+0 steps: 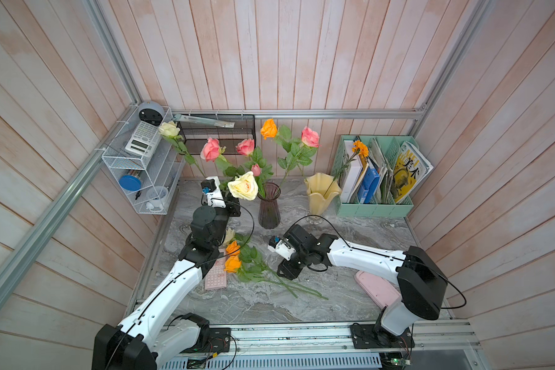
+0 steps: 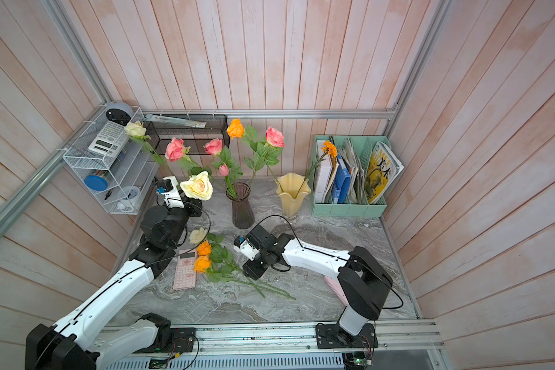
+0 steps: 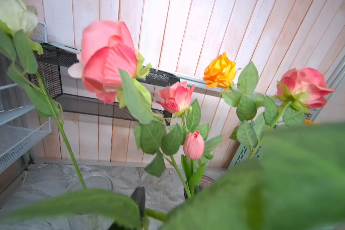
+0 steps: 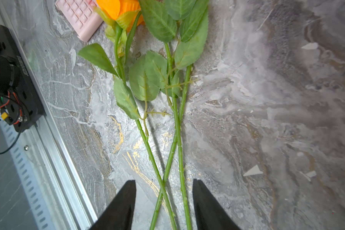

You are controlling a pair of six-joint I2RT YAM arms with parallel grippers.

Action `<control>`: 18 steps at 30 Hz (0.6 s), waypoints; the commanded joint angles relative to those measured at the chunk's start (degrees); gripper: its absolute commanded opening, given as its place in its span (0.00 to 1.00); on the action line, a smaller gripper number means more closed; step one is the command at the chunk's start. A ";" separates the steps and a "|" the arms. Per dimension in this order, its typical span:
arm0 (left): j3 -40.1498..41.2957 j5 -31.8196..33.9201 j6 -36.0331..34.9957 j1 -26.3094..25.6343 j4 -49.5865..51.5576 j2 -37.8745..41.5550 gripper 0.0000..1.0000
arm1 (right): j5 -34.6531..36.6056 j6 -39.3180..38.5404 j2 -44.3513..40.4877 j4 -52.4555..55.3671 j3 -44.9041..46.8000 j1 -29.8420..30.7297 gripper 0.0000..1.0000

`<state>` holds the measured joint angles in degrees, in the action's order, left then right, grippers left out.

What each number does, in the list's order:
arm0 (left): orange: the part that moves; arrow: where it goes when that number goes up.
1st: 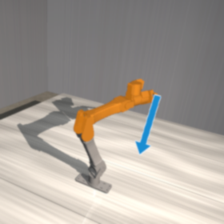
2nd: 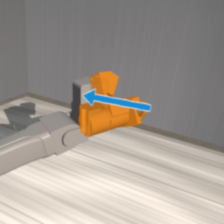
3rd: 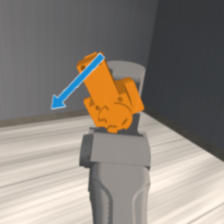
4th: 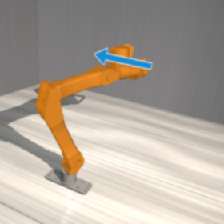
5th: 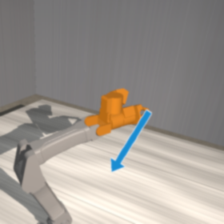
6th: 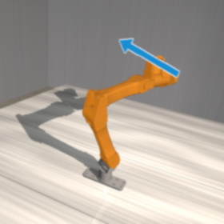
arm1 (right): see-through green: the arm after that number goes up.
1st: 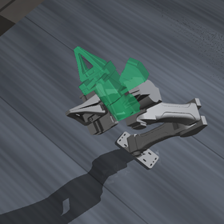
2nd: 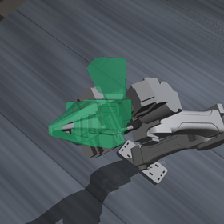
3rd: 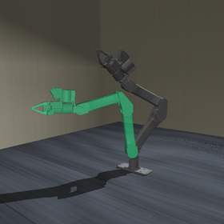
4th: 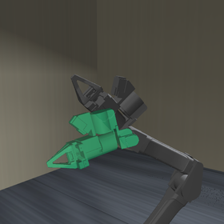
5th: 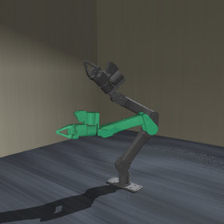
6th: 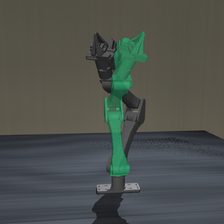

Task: Arrange the flowers in different vases according to their colors
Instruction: Insert the flower into the vase, then adjust the flower at the center of the board.

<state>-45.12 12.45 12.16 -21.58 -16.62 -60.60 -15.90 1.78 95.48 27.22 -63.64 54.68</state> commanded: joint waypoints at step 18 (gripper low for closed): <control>3.22 4.04 0.92 2.70 7.33 1.88 0.60 | 2.94 -1.64 5.48 1.07 -1.14 1.36 0.54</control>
<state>-42.72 15.75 12.95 -19.11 -9.67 -60.29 -13.65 0.97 99.79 27.14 -64.51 55.90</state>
